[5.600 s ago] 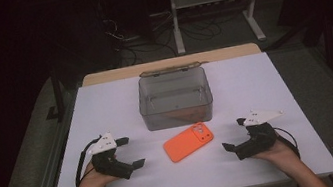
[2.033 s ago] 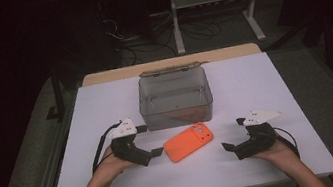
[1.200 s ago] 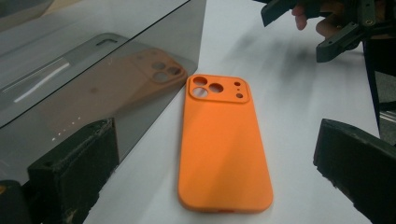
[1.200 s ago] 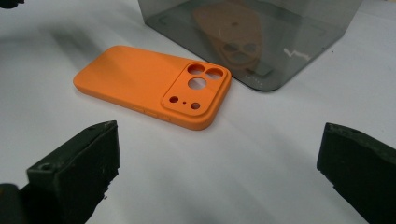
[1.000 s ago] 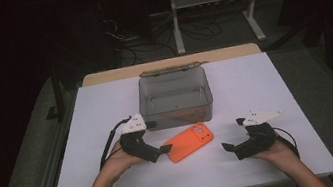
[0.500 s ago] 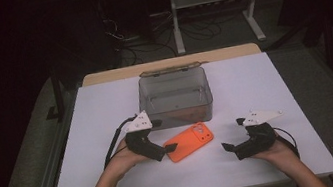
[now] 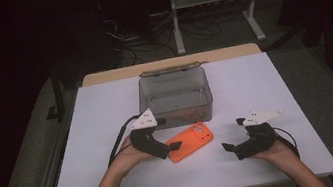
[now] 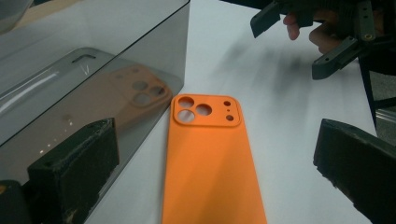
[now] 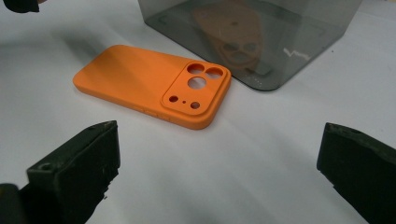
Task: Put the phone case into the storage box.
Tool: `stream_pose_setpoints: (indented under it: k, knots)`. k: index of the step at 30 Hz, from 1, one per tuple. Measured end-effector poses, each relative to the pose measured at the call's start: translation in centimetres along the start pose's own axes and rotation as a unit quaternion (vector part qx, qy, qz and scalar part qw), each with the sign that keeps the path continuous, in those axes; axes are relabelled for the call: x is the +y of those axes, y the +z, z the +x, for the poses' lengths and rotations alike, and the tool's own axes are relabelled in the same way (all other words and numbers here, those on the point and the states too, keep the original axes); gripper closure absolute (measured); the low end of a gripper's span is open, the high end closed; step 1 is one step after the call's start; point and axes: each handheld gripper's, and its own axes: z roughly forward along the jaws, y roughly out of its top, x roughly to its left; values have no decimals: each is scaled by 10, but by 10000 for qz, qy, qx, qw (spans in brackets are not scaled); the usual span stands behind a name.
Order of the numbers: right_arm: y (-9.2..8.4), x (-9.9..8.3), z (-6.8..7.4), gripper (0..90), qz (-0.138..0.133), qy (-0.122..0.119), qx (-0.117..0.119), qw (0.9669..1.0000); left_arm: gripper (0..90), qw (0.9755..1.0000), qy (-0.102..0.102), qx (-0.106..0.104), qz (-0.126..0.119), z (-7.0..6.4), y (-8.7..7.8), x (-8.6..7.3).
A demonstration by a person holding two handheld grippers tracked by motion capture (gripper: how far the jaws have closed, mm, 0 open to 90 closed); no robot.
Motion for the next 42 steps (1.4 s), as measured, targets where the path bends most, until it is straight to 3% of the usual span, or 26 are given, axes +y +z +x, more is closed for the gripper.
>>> stream_pose_setpoints:
  k: [30, 42]
  knots:
    - [0, 0, -1, 0, 6, -6, 1, 10000, 0, 9998, 96, -181, -4, -3, 28, 15]
    - [0, -1, -1, 0, 6, 4, -14, 10000, 0, 9997, 87, -211, -115, -1, 33, 17]
